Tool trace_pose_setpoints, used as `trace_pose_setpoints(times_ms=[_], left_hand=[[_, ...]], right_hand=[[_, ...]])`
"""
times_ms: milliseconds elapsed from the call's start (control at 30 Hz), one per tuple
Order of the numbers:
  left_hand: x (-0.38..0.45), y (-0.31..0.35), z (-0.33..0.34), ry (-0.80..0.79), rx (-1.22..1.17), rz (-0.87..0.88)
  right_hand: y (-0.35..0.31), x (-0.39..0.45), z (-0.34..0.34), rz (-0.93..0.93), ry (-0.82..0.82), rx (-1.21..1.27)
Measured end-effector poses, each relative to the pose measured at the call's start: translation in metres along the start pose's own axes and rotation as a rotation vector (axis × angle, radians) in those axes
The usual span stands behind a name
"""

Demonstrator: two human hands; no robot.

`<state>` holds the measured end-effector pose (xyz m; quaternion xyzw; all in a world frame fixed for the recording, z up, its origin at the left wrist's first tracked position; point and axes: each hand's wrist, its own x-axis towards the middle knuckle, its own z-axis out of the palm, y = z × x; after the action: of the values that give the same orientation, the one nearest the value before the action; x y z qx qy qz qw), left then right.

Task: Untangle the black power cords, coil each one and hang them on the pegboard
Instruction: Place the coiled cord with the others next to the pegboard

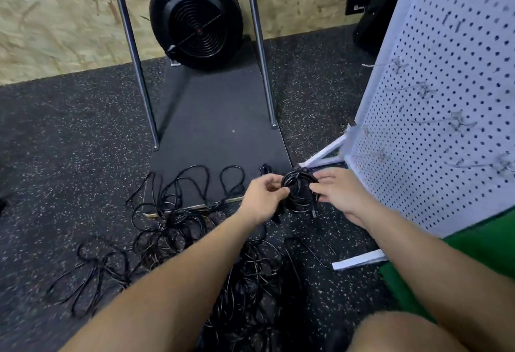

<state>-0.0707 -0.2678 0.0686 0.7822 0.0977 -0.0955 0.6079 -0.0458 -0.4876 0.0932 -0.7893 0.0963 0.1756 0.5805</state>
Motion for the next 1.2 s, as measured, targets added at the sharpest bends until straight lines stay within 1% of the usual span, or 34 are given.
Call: trace_pose_setpoints(times_ms=[167,233,367,433,500,567,633,800,900,1000,1133,1200], left_hand=[[0.046,-0.06,0.027,0.004,0.217,-0.115],[0.068,-0.076,0.033,-0.014,0.3,-0.126],[0.103,-0.09,0.039,-0.048,0.524,-0.102],[0.117,-0.095,0.042,-0.022,0.624,-0.06],[0.127,-0.099,0.047,0.015,0.715,-0.017],[0.133,-0.101,0.049,0.038,0.768,0.014],[0.136,-0.103,0.048,0.048,0.822,0.055],[0.129,-0.105,0.041,0.044,0.786,0.082],[0.113,-0.1,0.032,0.028,0.779,0.094],[0.091,-0.096,0.014,0.041,0.786,0.125],[0.054,-0.09,-0.03,0.09,0.775,0.135],[0.036,-0.093,-0.058,0.122,0.761,0.11]], right_hand=[[0.071,0.057,0.011,0.062,0.08,0.018],[0.093,0.081,0.014,0.088,0.116,0.011],[0.123,0.119,0.021,0.11,0.135,-0.038],[0.134,0.135,0.027,0.093,0.169,-0.095],[0.141,0.145,0.032,0.073,0.17,-0.184],[0.146,0.152,0.035,0.036,0.173,-0.27],[0.148,0.156,0.034,0.008,0.183,-0.289],[0.138,0.139,0.028,-0.05,0.19,-0.363],[0.126,0.121,0.032,-0.094,0.134,-0.383],[0.105,0.102,0.044,-0.168,0.02,-0.375],[0.059,0.079,0.079,-0.257,-0.141,-0.384],[0.04,0.071,0.103,-0.279,-0.209,-0.395]])
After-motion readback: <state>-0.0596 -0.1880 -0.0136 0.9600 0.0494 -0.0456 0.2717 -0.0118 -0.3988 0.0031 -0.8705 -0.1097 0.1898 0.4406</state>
